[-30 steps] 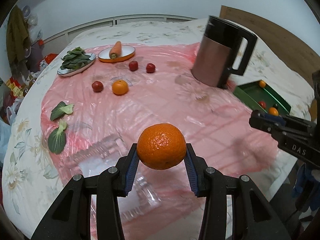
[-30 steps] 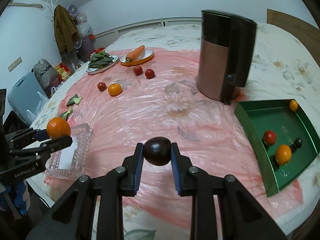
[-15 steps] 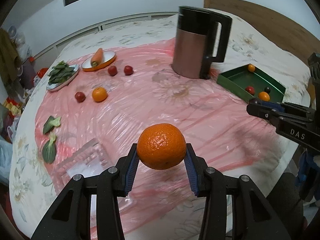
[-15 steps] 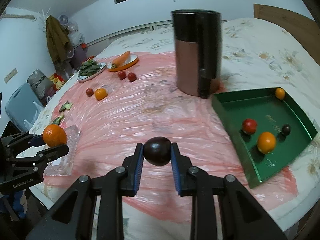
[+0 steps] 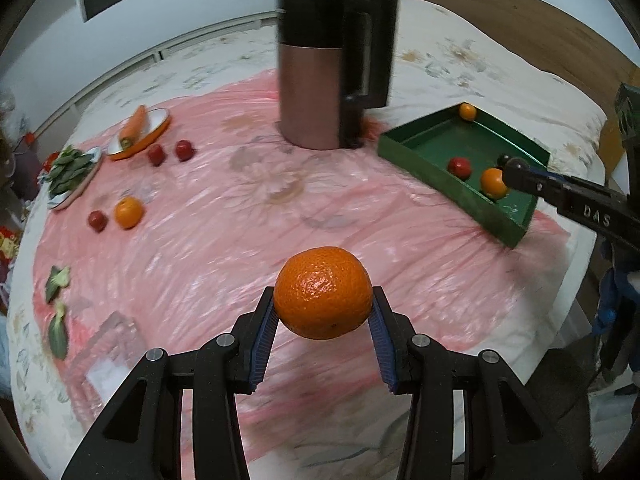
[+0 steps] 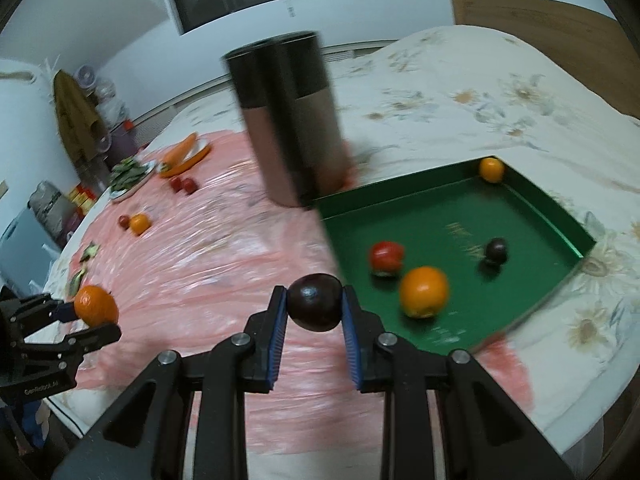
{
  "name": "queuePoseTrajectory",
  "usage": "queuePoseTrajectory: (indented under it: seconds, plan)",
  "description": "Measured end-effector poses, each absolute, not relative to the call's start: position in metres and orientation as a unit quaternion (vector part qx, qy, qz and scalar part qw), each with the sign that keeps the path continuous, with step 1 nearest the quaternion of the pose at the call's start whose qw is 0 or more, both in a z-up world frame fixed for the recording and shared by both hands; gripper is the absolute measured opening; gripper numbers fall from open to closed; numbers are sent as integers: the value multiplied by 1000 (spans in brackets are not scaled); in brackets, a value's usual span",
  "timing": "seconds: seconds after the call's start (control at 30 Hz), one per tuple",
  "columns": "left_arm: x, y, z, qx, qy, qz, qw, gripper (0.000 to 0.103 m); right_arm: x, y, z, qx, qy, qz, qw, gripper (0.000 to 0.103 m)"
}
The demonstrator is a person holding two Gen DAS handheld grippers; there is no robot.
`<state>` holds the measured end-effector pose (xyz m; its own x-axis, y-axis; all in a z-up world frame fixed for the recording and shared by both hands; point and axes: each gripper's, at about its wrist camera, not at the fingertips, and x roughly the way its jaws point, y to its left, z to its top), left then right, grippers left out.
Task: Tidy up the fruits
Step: 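Carry the plum and orange over the green tray with both tools, then open the right tool releasing the plum while the left tool releases the orange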
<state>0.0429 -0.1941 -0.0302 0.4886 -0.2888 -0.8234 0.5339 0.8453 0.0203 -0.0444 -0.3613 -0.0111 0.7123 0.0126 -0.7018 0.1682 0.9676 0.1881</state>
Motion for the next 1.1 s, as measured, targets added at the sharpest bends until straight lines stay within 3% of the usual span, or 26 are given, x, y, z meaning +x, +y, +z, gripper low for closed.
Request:
queuePoseTrajectory:
  seconds: [0.5, 1.1]
  plan:
    - [86, -330, -34, 162, 441, -311, 826, 39, -34, -490, -25, 151, 363, -125, 911, 0]
    - [138, -457, -70, 191, 451, -326, 809, 39, 6, -555, -64, 120, 393, -168, 896, 0]
